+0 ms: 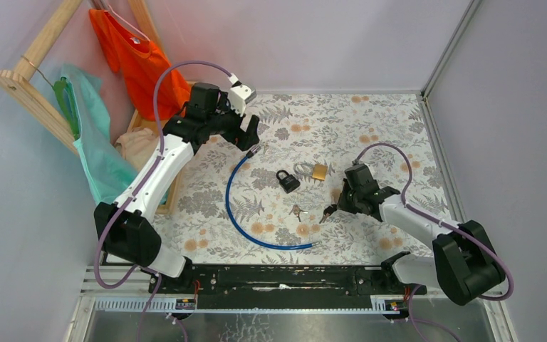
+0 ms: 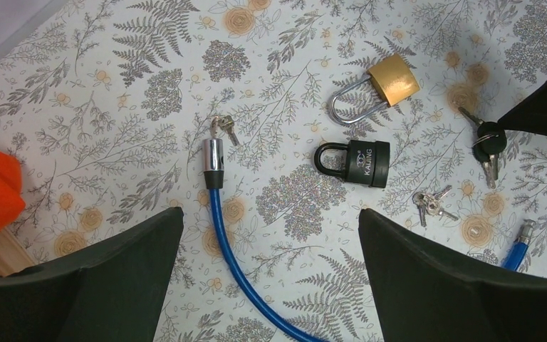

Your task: Unlock with the key

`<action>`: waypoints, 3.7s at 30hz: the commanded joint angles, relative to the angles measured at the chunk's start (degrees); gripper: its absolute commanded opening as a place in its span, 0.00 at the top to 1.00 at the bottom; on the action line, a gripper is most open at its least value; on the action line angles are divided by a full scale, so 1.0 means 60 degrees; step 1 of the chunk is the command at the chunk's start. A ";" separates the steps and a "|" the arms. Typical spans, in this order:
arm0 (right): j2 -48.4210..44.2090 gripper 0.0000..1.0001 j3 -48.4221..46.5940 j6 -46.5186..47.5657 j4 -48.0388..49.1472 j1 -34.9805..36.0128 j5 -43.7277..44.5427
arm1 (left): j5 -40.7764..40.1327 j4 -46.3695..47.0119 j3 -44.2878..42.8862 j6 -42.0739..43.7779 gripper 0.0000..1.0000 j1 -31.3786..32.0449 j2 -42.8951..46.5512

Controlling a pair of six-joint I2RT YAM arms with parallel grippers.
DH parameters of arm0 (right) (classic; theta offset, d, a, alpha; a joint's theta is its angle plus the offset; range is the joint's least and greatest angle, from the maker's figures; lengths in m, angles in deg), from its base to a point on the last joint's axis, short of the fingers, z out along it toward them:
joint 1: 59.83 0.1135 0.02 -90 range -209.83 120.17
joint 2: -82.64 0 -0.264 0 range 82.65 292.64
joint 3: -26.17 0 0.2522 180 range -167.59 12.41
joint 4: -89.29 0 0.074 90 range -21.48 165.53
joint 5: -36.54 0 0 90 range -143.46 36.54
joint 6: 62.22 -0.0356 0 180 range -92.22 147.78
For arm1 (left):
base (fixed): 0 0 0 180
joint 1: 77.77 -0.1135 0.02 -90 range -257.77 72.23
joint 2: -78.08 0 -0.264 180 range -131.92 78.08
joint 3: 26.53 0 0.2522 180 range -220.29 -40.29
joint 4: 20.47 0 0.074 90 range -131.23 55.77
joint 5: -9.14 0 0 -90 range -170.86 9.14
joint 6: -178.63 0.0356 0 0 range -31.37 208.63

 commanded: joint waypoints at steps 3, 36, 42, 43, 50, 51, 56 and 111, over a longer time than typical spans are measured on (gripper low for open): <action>-0.0506 1.00 -0.0307 0.0210 -0.0171 0.0034 -0.0132 | 0.0177 0.0256 0.0101 0.0016 0.00 -0.0071 0.0105; 0.0145 0.55 -0.0029 -0.0267 0.0340 0.0034 -0.1836 | 0.1350 -0.0104 0.0135 0.0161 0.01 -0.0061 -0.0066; 0.0559 0.63 -0.0141 -0.0286 0.0482 0.0032 -0.1382 | 0.1291 -0.0104 0.0145 0.0205 0.01 -0.0069 -0.0067; 0.0600 0.65 -0.0152 -0.0296 0.0489 0.0042 -0.1333 | 0.1298 -0.0104 0.0144 0.0200 0.01 -0.0067 -0.0074; 0.0727 0.83 -0.0365 -0.0320 0.0645 0.0029 -0.1419 | 0.1460 -0.0118 0.0353 0.0190 0.02 -0.0070 -0.0082; 0.0731 0.86 -0.0376 -0.0319 0.0702 0.0041 -0.1502 | 0.1510 -0.0119 0.0406 0.0171 0.02 -0.0074 -0.0079; 0.0452 1.00 -0.0308 -0.0385 0.0964 0.0037 -0.1975 | 0.1804 -0.0186 0.0681 0.0148 0.06 -0.0070 -0.0066; -0.1143 1.00 -0.0218 -0.5005 1.0170 0.1334 -0.4842 | 0.8140 1.2369 0.5495 -1.3115 0.62 0.1327 0.0768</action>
